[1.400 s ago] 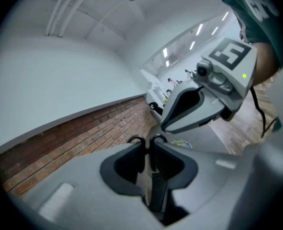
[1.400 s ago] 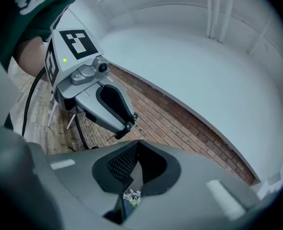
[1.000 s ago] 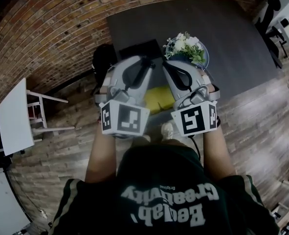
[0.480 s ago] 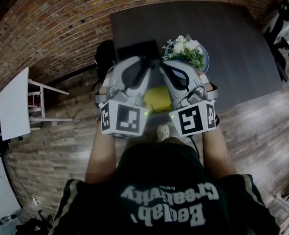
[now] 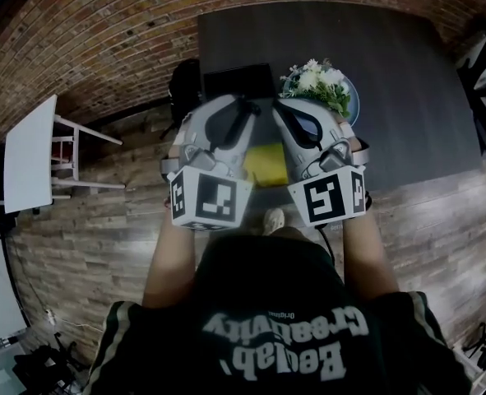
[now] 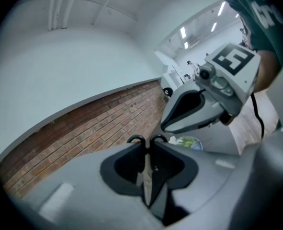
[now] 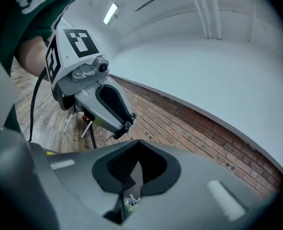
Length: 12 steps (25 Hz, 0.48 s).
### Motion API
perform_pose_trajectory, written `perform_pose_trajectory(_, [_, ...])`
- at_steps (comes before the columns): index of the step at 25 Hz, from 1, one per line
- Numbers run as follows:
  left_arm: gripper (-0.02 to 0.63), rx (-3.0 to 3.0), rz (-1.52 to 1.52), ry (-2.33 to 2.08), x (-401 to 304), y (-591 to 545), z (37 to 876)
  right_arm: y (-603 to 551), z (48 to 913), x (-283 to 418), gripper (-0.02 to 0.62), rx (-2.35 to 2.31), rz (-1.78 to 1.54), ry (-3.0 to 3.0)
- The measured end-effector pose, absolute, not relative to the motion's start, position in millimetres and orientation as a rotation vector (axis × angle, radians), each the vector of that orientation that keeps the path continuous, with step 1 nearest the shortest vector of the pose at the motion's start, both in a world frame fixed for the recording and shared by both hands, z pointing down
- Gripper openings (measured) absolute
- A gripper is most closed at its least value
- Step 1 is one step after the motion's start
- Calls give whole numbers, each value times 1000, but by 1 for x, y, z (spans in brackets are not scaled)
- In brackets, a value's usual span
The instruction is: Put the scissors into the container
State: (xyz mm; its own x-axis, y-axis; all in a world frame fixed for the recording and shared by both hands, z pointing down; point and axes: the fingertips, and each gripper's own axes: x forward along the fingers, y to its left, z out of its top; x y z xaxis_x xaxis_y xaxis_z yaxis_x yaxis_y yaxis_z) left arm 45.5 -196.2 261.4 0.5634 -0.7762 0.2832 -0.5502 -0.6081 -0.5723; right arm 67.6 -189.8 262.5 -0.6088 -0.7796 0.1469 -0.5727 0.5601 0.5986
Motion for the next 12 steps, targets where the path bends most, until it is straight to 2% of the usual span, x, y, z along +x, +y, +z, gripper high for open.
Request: perform_pose_trajectory(12, [77, -2407, -755, 1091, 34, -190, 277, -191, 268, 56, 6, 1114, -718, -2422])
